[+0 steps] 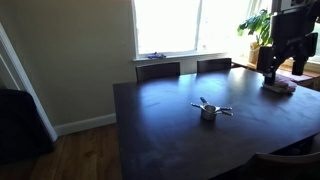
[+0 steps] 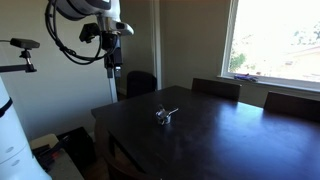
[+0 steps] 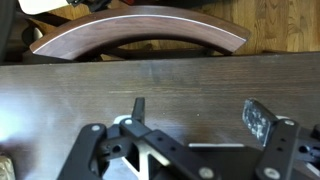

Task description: Unstack the four measuring cups

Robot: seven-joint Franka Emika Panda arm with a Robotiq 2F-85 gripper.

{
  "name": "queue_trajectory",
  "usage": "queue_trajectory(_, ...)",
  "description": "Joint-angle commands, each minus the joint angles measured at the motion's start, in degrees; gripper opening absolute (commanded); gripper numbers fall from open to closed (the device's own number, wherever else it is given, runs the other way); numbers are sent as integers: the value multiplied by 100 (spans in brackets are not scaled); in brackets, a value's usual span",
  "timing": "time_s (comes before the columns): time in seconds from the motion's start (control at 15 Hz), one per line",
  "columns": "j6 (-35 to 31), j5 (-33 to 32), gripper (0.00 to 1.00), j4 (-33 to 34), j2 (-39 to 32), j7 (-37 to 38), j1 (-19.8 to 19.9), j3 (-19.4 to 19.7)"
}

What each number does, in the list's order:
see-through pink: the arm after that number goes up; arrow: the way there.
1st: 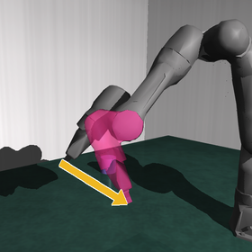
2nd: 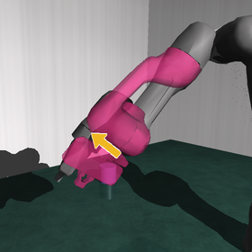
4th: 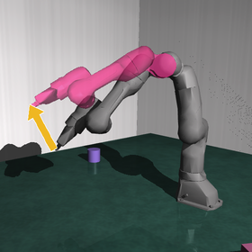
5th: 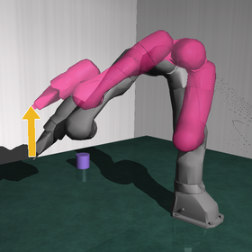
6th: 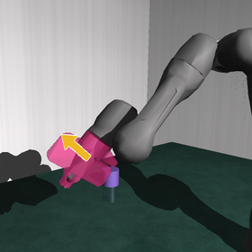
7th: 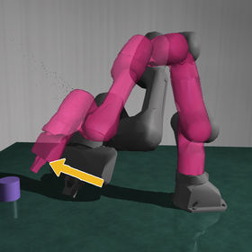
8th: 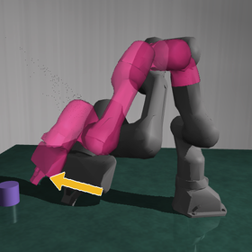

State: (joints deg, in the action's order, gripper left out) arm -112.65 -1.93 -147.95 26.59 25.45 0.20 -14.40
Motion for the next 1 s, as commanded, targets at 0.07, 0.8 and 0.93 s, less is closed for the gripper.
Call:
queue_trajectory(0.07,9,-49,100,7,-13,40,-109,105)
queue_trajectory(0.8,-330,-535,100,803,-694,-989,142,851)
queue_trajectory(0.93,-832,-815,100,920,-1017,-997,179,875)
